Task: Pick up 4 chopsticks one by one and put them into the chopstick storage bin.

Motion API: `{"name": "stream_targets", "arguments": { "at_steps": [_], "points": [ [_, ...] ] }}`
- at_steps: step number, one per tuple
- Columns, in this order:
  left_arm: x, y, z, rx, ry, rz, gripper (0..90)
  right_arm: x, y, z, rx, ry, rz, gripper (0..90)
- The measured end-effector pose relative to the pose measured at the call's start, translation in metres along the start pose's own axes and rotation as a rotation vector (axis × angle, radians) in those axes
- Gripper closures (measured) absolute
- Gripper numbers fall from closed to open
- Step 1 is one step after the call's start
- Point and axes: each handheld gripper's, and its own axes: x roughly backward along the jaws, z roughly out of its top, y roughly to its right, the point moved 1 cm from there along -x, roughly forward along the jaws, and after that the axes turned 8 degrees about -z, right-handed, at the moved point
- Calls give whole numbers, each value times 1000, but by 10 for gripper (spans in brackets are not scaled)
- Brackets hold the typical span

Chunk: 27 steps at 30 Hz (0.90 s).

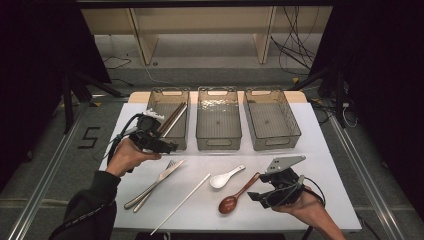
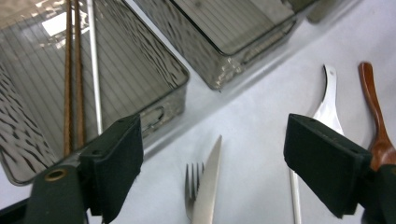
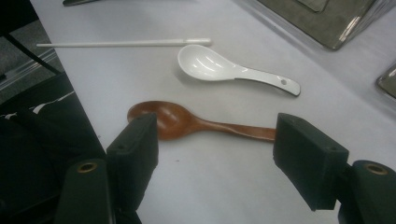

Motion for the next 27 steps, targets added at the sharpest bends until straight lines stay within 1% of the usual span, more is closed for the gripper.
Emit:
{"name": "stream_targets", "arguments": {
  "at_steps": [1, 5, 9, 13, 22, 27],
  "points": [
    [-1, 3, -1, -2, 2, -4, 183, 0, 0, 0, -2, -2, -1, 318],
    [-5, 12, -8, -12, -22, -20, 171, 0, -1, 0, -2, -1, 3, 319],
    [-9, 15, -15, -11, -40, -19, 160, -1, -1, 0, 0, -5, 0, 318],
    [-10, 19, -23, -2, -48, -33, 154, -1, -1, 0, 1, -4, 0, 319],
    [-15, 28, -35, -18, -76, -34, 150, -2, -1, -1, -1, -9, 0, 319],
    [-19, 36, -43, -34, -111, -37, 150, -1, -1, -1, -2, -10, 0, 319]
  ]
}}
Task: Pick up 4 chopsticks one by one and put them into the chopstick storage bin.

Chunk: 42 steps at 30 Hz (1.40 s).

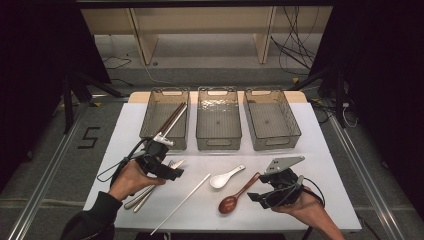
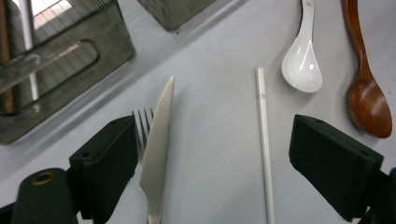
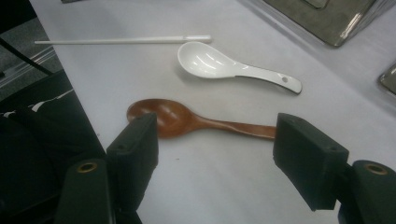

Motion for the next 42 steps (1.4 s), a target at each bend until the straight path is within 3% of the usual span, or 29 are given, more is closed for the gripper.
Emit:
{"name": "stream_targets", "arguments": {
  "at_steps": [11, 17, 21, 36, 42],
  "points": [
    [-23, 19, -19, -28, -104, -18, 151, 0, 0, 0, 2, 0, -1, 319],
    [-31, 23, -26, -28, -147, -19, 153, 0, 0, 0, 3, 0, -3, 319],
    [-36, 28, -32, -49, -176, -16, 163, 0, -1, 0, 2, -3, -3, 319],
    [-53, 35, -47, -126, -302, -24, 395, -1, -1, 1, 8, -5, -1, 319],
    [-56, 35, -49, -140, -324, -36, 475, 0, -1, 0, 9, -4, -2, 319]
  ]
}}
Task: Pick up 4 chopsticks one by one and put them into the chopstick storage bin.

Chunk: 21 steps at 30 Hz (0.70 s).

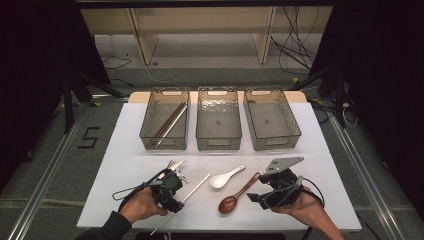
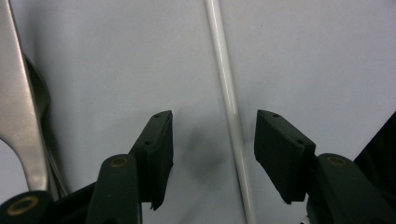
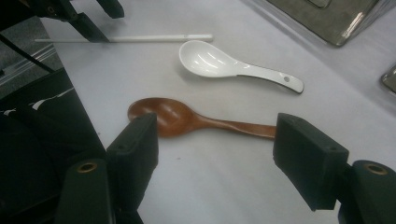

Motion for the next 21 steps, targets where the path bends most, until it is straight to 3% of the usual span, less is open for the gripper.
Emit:
{"name": "stream_targets", "arguments": {
  "at_steps": [21],
  "points": [
    [-4, 1, -1, -37, -22, 4, 639, 0, 0, 0, 2, -2, -4, 319]
  ]
}}
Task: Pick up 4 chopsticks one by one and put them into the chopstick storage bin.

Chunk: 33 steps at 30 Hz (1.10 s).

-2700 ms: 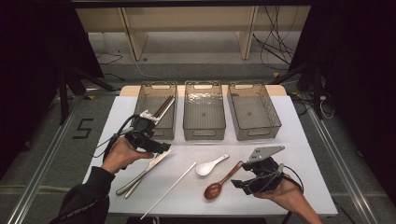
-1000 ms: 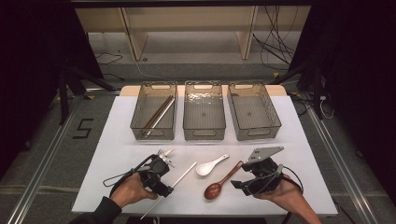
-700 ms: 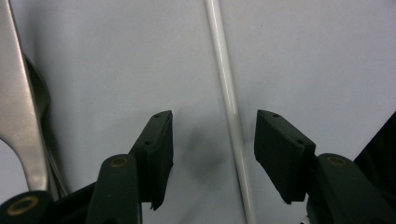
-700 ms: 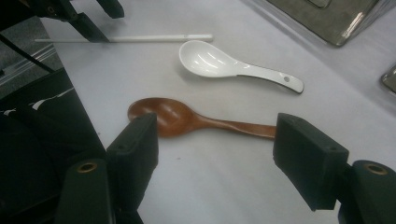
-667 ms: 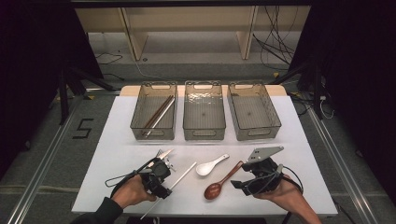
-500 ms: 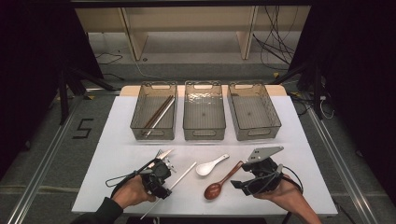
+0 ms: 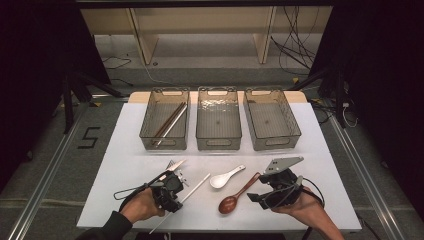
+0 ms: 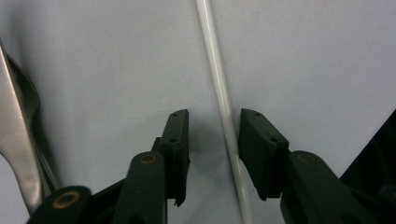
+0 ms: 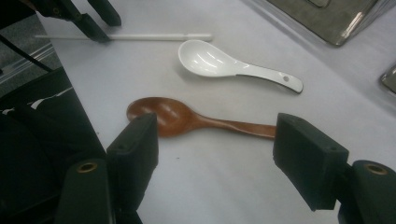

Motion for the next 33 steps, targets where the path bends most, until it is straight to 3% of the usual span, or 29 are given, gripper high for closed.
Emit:
{"name": "stream_targets", "arguments": {
  "at_steps": [11, 18, 33],
  "points": [
    [1, -7, 0, 53, 7, -14, 810, -1, -1, 0, 3, 0, 2, 319],
    [2, -11, 0, 91, 10, -37, 833, -2, -1, 0, 5, -3, 4, 319],
    [3, -13, -2, 54, 7, -47, 844, -1, 0, 0, 6, 2, 3, 319]
  ]
}}
